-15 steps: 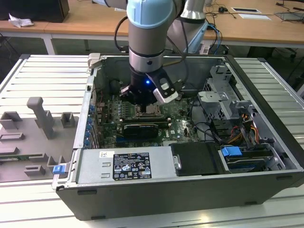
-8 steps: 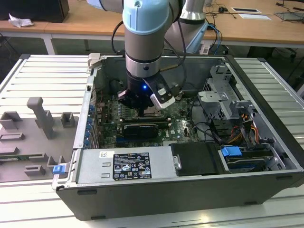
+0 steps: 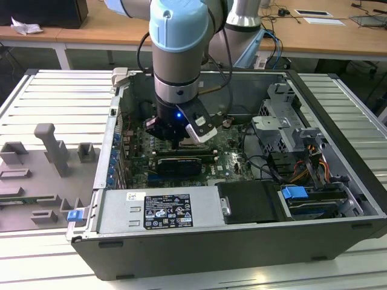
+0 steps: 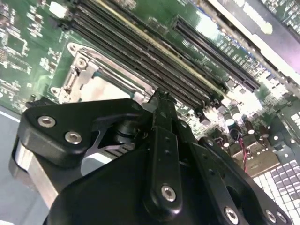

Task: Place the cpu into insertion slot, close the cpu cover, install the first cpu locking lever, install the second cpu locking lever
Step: 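Install the second cpu locking lever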

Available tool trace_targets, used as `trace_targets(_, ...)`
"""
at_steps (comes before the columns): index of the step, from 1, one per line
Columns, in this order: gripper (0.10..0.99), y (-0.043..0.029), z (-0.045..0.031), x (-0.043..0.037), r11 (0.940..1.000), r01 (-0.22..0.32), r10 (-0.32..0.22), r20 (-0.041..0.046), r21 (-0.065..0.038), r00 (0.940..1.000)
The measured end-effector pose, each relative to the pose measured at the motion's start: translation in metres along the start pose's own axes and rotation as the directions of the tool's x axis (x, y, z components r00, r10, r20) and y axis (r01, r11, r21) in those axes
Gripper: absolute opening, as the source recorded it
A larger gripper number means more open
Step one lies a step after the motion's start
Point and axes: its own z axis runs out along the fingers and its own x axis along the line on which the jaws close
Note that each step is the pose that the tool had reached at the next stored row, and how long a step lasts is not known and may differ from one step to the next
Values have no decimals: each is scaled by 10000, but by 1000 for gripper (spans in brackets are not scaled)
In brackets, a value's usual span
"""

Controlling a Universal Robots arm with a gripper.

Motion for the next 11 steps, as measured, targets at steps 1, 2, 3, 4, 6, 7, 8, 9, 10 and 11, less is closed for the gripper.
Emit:
trace_targets(1, 106, 1, 4, 15, 10000, 0, 0, 9, -41, 10000)
trace_targets(2, 106, 0, 19, 26, 10000, 1, -1, 18, -79, 10000)
trace_targets(3, 106, -3, 33, 29, 10000, 2, -1, 18, -82, 10000)
trace_targets(4, 106, -7, 55, 30, 10000, 3, -3, 17, -86, 10000)
trace_targets(6, 106, -15, 100, 32, 10000, 2, -2, 19, -94, 10000)
trace_targets(7, 106, -18, 114, 33, 9999, 1, -1, 20, -108, 10000)
trace_targets(8, 106, -22, 122, 35, 9999, 1, -1, 23, -132, 10000)
trace_targets(9, 106, -27, 128, 36, 9999, 2, -1, 26, -170, 10000)
trace_targets(10, 106, -31, 135, 37, 9998, 1, 0, 32, -215, 10000)
trace_targets(11, 106, -35, 145, 39, 9997, 0, 1, 38, -252, 10000)
